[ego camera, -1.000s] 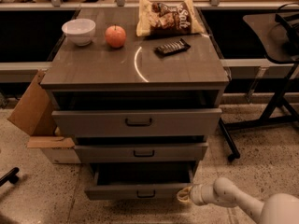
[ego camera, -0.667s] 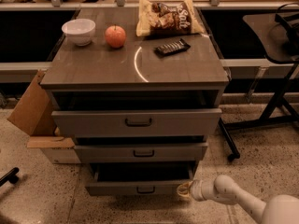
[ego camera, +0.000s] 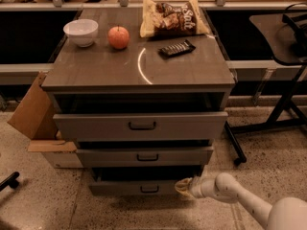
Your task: Close bottom drawer
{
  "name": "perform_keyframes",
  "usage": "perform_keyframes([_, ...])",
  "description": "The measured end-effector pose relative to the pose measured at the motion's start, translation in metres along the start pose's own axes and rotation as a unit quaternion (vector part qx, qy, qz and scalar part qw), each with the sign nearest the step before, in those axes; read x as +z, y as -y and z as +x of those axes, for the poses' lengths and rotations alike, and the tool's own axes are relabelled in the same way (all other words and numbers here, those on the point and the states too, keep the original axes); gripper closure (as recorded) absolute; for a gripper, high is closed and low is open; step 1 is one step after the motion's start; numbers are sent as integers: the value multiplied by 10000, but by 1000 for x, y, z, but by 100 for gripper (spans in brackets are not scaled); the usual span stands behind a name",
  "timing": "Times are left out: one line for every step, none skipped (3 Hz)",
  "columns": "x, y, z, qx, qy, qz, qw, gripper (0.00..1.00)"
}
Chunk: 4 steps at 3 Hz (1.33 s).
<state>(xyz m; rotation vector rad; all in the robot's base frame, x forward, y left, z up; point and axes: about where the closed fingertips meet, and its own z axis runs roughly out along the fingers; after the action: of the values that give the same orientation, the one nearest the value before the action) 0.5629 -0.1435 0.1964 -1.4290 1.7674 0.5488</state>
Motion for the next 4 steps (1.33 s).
perform_keyframes([8, 6, -4, 20, -23, 7, 10000, 100])
perform_keyframes([13, 13, -4, 32, -31, 14, 10000, 100])
perform_keyframes([17, 23, 1, 64, -27, 28, 10000, 100])
perform_keyframes([23, 43, 9, 132, 19, -52, 9999, 100])
